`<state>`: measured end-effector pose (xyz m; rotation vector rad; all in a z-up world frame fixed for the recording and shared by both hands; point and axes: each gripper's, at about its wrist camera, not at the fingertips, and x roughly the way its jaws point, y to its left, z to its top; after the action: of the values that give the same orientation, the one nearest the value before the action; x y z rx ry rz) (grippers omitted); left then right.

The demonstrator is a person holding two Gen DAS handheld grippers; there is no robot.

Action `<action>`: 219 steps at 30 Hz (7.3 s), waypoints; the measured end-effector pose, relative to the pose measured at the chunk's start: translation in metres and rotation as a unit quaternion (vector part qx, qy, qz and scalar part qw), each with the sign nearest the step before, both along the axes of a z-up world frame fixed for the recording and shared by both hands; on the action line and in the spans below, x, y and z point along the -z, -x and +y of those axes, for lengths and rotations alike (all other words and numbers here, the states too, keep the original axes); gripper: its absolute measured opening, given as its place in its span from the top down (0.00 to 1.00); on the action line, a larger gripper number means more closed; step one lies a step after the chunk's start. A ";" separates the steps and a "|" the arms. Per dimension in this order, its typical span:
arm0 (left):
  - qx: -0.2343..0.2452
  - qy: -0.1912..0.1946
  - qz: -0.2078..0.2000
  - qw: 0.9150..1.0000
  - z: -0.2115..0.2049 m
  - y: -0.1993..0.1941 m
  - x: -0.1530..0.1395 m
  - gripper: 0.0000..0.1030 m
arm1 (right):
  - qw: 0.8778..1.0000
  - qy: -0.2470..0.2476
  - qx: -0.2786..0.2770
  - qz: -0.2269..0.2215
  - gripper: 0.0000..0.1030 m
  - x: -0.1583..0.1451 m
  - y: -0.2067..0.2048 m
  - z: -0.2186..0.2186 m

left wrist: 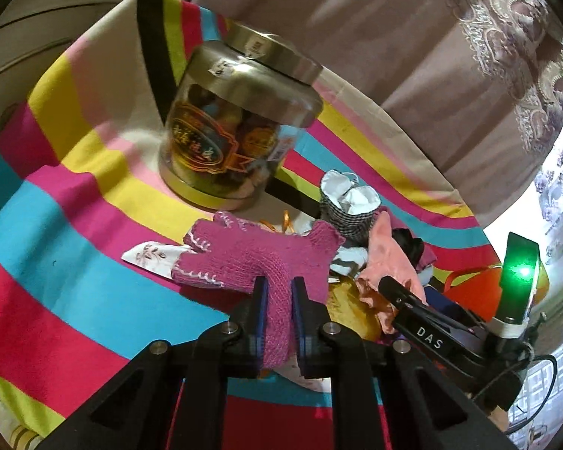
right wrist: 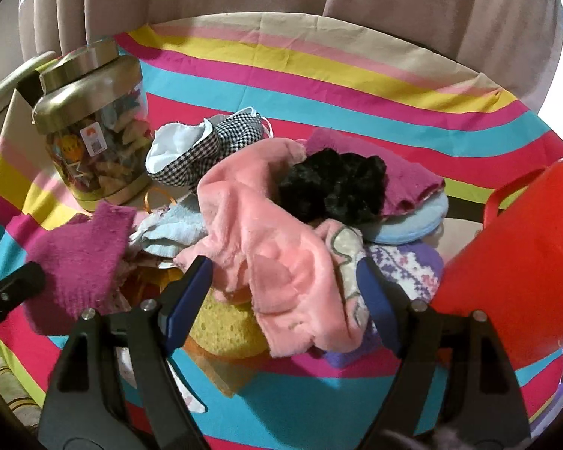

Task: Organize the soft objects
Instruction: 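Grasp the magenta knit glove with the left tool while the right tool grasps the pink sock, then carry the glove and pink sock toward the white box, then open both tools over the white box to drop glove and sock, then reach back to the bed and lower both tools onto the cloth pile, then grasp the floral scarf with the left tool while the right tool grasps the checkered cloth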

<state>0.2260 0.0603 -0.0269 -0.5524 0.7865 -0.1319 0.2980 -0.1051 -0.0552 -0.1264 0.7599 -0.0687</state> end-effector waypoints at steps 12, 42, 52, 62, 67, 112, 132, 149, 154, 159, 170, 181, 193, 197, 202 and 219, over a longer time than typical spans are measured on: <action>0.020 0.017 0.052 0.998 -0.006 -0.013 0.026 0.70 | 0.999 0.020 -0.013 0.024 0.80 0.018 -0.016 0.005; -0.022 -0.016 -0.032 0.999 0.002 0.031 -0.017 0.88 | 0.996 -0.081 -0.040 -0.008 0.87 -0.030 0.098 -0.025; -0.006 -0.014 -0.058 0.998 -0.007 0.057 -0.038 0.88 | 0.994 -0.100 -0.052 0.010 0.86 -0.033 0.138 -0.036; 0.034 -0.004 -0.074 0.997 -0.035 0.078 -0.060 0.88 | 0.995 -0.101 -0.023 -0.005 0.86 -0.045 0.181 -0.066; 0.078 -0.001 -0.079 0.994 -0.068 0.088 -0.072 0.88 | 0.994 -0.106 0.007 -0.005 0.86 -0.045 0.205 -0.097; 0.457 0.017 -0.016 0.889 -0.326 0.172 -0.078 0.53 | 0.948 -0.083 0.305 -0.036 0.30 -0.056 0.327 -0.334; 0.329 -0.077 -0.037 0.940 -0.221 0.122 -0.072 0.53 | 0.976 -0.063 0.206 -0.017 0.29 -0.050 0.280 -0.264; 0.156 -0.079 -0.008 0.985 -0.080 0.055 -0.055 0.53 | 0.989 -0.078 0.127 0.018 0.29 -0.040 0.229 -0.197; 0.131 -0.088 -0.004 0.987 -0.057 0.039 -0.054 0.53 | 0.991 -0.079 0.110 0.022 0.29 -0.039 0.215 -0.181; 0.116 -0.105 0.006 0.988 -0.044 0.019 -0.050 0.53 | 0.993 -0.078 0.089 0.027 0.29 -0.036 0.198 -0.164; 0.082 -0.120 0.052 0.988 -0.029 -0.033 -0.026 0.53 | 0.995 -0.078 0.055 0.020 0.29 -0.041 0.158 -0.129; 0.086 -0.145 0.096 0.981 -0.038 -0.064 0.014 0.44 | 0.997 -0.072 0.019 0.015 0.29 -0.045 0.116 -0.089; 0.109 -0.181 0.105 0.972 -0.050 -0.063 0.037 0.44 | 0.997 -0.079 -0.010 0.007 0.28 -0.054 0.065 -0.047; 0.123 -0.198 0.091 0.968 -0.057 -0.060 0.038 0.56 | 0.997 -0.079 -0.014 0.011 0.26 -0.051 0.047 -0.033; 0.134 -0.190 0.077 0.970 -0.060 -0.058 0.037 0.76 | 0.997 -0.070 -0.025 0.016 0.24 -0.045 0.023 -0.012; 0.050 -0.095 0.047 0.993 -0.001 -0.031 0.020 0.79 | 0.996 -0.004 -0.075 0.039 0.20 -0.021 -0.063 0.048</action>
<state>0.2569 0.0597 -0.0471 -0.3405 0.9084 -0.1217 0.3611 -0.0568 -0.0337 -0.1784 0.8266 0.0821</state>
